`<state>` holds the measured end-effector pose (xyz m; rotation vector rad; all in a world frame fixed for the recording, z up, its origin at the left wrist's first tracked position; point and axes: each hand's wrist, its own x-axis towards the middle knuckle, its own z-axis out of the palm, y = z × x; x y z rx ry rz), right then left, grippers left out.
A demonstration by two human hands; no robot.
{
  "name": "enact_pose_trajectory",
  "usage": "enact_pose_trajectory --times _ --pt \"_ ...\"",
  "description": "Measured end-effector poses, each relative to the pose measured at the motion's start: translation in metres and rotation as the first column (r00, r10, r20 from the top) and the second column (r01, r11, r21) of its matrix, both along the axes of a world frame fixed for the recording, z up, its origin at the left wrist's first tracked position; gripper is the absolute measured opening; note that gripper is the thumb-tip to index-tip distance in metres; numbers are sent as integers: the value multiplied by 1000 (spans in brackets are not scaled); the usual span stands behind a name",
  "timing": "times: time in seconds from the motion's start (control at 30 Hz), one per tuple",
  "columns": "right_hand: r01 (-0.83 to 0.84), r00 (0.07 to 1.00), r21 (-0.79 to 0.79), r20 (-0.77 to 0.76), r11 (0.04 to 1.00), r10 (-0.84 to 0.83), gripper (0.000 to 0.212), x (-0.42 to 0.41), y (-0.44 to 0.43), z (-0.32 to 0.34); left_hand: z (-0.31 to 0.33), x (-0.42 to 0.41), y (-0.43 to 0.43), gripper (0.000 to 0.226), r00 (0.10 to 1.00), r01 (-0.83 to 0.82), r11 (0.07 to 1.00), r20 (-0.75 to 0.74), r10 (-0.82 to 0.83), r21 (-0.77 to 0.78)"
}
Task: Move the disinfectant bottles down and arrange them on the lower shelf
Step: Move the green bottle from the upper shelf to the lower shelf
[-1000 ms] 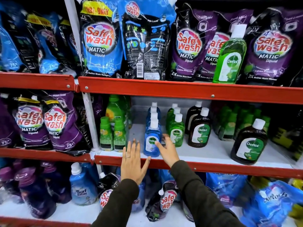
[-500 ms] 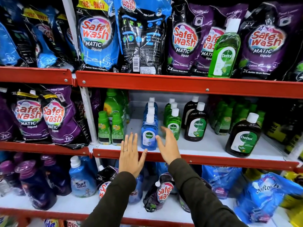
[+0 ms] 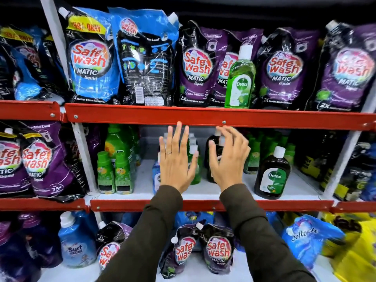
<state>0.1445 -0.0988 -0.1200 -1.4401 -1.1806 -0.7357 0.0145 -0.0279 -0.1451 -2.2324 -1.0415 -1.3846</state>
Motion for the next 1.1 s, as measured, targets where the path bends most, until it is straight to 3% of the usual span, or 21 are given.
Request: enact_pose_trajectory --times 0.13,0.27,0.4,0.53,0.7,0.93,1.1 --pt "44 999 120 -10 992 -44 39 22 -8 50 51 22 -3 70 1000 -5 994 27 1 113" --pt "56 998 81 -35 995 -53 56 47 -3 98 84 36 11 74 995 -100 986 13 99 134" --pt "-187 962 -105 -219 977 161 73 70 4 133 89 40 23 72 990 -141 981 -9 143 132" --pt "-383 868 -215 -415 898 271 55 87 8 157 87 40 26 71 991 -136 980 -2 137 146" --pt "-537 720 -104 -573 837 391 49 93 8 165 88 40 28 71 992 -129 980 7 129 153" --pt "-527 689 38 -566 849 453 50 86 0 177 87 40 28 71 993 -118 979 9 118 164" --pt "-567 677 55 -538 822 502 51 82 -11 185 87 37 27 71 995 -101 981 -8 104 167"
